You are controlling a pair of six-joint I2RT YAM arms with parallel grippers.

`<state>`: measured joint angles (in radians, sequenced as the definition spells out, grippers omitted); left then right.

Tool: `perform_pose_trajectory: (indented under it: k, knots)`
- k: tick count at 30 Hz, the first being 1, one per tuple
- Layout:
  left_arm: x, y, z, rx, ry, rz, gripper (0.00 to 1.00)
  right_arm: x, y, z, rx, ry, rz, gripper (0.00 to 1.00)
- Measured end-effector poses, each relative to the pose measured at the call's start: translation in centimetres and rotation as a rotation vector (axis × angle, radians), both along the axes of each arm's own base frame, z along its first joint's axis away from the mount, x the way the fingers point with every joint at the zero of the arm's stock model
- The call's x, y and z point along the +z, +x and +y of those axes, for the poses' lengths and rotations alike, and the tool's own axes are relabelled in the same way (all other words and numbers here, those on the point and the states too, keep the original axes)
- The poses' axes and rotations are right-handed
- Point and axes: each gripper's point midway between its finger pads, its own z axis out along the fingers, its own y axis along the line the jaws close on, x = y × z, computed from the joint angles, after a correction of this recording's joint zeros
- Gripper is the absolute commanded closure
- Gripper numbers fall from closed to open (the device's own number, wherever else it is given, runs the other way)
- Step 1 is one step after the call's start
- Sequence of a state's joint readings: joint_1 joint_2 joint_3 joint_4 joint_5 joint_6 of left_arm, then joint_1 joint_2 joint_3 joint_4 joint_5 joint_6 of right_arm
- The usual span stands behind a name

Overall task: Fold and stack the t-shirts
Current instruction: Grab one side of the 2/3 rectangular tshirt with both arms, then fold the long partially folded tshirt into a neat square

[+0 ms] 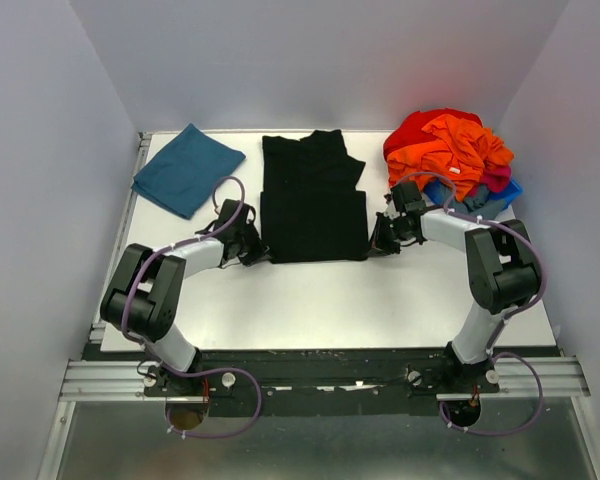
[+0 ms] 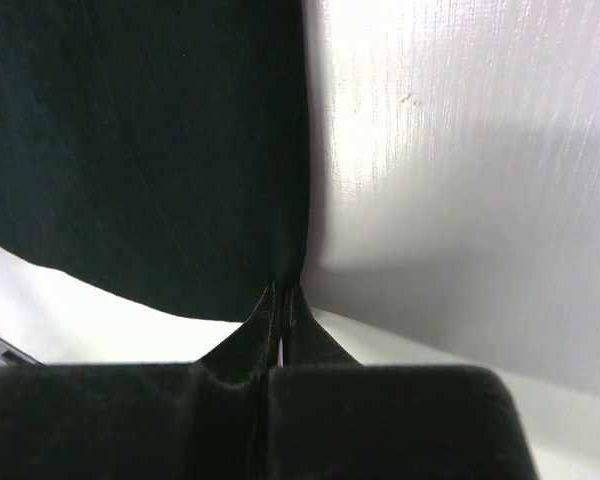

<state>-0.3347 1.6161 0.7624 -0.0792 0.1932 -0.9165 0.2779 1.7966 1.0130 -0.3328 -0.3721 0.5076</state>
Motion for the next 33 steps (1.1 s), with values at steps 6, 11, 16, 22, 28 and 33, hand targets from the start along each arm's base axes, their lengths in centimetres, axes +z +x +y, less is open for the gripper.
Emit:
perform_pose_trajectory:
  k: [6,11,16,22,28,33]
  knots:
    - [0.4,0.4,0.2,-0.008,0.023,-0.021,1.00,0.6,-0.3,0.0,0.004,-0.003,-0.009,0.99]
    - [3.3,-0.4,1.4,-0.011,0.063,-0.084,1.00,3.5,-1.7,-0.3,0.010,0.011,-0.071,0.99]
    - [7.2,-2.2,1.8,-0.034,0.043,-0.176,1.00,7.4,-4.2,-0.8,0.024,0.035,-0.156,0.99]
    - [9.2,-7.3,1.9,-0.087,-0.013,-0.191,1.00,11.8,-8.0,-1.8,0.028,0.067,-0.243,0.99]
    - [11.6,-9.6,1.7,-0.108,-0.081,-0.215,1.00,13.9,-10.0,-2.4,0.028,0.074,-0.275,0.99]
    - [13.8,-6.8,1.1,-0.081,-0.095,-0.218,1.00,14.6,-7.4,-2.4,0.002,0.021,-0.232,0.99]
